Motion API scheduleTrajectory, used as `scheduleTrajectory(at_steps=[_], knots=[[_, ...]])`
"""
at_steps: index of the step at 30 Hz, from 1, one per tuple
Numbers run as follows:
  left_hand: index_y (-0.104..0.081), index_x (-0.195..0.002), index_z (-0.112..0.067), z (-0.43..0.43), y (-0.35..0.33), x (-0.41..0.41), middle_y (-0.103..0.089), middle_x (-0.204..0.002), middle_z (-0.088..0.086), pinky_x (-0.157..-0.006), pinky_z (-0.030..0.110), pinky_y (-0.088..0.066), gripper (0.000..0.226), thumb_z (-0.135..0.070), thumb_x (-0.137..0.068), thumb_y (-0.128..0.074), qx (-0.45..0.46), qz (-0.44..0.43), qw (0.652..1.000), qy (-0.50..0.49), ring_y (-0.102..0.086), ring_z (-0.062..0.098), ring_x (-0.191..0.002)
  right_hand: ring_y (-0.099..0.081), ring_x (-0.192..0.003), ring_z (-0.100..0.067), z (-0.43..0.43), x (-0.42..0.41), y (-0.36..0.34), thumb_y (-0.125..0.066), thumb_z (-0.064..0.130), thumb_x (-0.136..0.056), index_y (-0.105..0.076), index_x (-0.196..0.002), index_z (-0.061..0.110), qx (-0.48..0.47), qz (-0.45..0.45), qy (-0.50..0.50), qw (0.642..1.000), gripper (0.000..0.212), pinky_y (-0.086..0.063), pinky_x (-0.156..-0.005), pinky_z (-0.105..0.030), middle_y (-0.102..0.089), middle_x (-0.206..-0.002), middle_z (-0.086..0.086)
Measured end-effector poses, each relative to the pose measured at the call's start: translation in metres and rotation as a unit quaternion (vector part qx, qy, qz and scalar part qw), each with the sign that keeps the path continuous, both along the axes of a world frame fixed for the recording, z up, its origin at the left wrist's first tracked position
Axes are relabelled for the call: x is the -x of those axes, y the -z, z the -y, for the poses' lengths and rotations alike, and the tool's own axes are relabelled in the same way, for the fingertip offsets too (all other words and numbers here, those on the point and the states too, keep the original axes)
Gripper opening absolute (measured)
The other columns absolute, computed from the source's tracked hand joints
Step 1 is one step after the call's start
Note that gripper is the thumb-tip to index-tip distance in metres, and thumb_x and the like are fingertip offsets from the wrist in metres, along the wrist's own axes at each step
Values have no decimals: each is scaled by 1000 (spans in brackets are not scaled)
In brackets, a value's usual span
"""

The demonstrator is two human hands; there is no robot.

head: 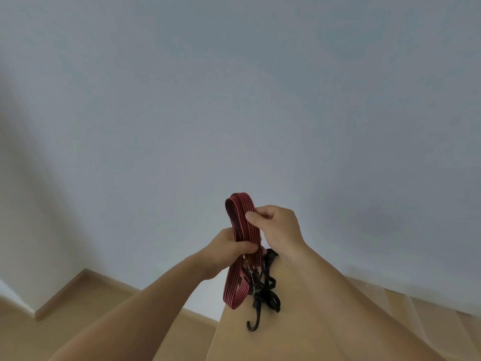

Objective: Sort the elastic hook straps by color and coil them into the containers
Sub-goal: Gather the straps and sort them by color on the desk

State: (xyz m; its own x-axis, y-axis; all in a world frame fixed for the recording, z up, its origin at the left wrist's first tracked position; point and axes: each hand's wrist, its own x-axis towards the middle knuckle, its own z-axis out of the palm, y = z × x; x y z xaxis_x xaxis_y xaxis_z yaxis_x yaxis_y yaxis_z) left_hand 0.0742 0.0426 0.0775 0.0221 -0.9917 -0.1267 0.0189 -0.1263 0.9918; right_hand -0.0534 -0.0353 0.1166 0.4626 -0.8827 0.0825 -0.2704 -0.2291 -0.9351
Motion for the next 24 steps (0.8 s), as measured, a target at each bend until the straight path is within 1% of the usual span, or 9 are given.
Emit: scheduleTrajectory(at_steps=[3,5,8,11,14,17,21,22,24], knots=[[-59,-94,0,-1,18,-16,-72,-78,15,-66,34,-57,12,-3,-87,-50,-46,-25,994,-98,-68,29,-78,-63,-104,-2,19,3,30,-65,46,-88,-69,-111,31,21,-70,22,997,28,-45,-85,-22,-67,-104,23],[-58,-97,1,-2,31,-27,-71,-73,15,-67,39,-58,16,-3,-89,-45,-68,-37,984,-159,-69,32,-79,-57,-117,-13,30,7,68,-62,50,-88,-54,-135,22,-29,-189,28,981,56,-43,-88,-26,-59,-124,12],[-55,-96,0,-3,52,-37,-70,-69,10,-63,40,-57,16,-5,-91,-41,-111,-45,971,-208,-72,32,-76,-61,-99,-18,32,9,130,-69,62,-73,-54,-125,14,-111,-347,13,931,73,-54,-82,-33,-62,-111,1],[-49,-96,-3,-5,71,-38,-59,-70,11,-56,36,-52,11,-6,-91,-40,-159,-94,954,-237,-65,30,-58,-57,-110,-24,32,1,170,-70,77,-57,-49,-126,13,-132,-401,32,906,97,-54,-88,-40,-57,-120,-3],[-47,-96,-5,-5,89,-33,-53,-74,13,-55,37,-51,9,-7,-90,-41,-197,-103,944,-242,-57,26,-52,-48,-125,-29,29,-13,197,-72,71,-62,-33,-143,6,-136,-397,39,907,111,-50,-97,-44,-48,-138,-9],[-47,-94,-5,-4,99,-26,-52,-73,11,-52,34,-50,6,-8,-91,-42,-219,-80,943,-236,-56,23,-52,-43,-127,-30,14,-13,219,-71,43,-80,-27,-145,5,-95,-420,34,902,87,-47,-95,-39,-41,-142,-13],[-48,-90,-7,5,98,-18,-50,-69,8,-51,33,-49,3,-9,-91,-49,-229,-70,944,-227,-55,22,-50,-57,-82,-17,8,12,222,-53,19,-91,-54,-104,14,-107,-383,17,918,15,-47,-65,-29,-59,-96,-2],[-49,-88,-7,9,97,-14,-49,-67,7,-52,33,-49,5,-10,-90,-52,-228,-68,946,-221,-55,22,-50,-54,-72,-15,10,20,217,-51,19,-92,-55,-92,14,-122,-358,15,926,6,-43,-60,-29,-59,-85,-1],[-49,-81,-8,21,93,-1,-47,-62,6,-53,34,-50,10,-7,-85,-58,-220,-57,955,-192,-55,21,-49,-51,-62,-14,13,41,197,-52,19,-92,-55,-79,14,-160,-276,43,947,14,-37,-55,-28,-57,-72,0]])
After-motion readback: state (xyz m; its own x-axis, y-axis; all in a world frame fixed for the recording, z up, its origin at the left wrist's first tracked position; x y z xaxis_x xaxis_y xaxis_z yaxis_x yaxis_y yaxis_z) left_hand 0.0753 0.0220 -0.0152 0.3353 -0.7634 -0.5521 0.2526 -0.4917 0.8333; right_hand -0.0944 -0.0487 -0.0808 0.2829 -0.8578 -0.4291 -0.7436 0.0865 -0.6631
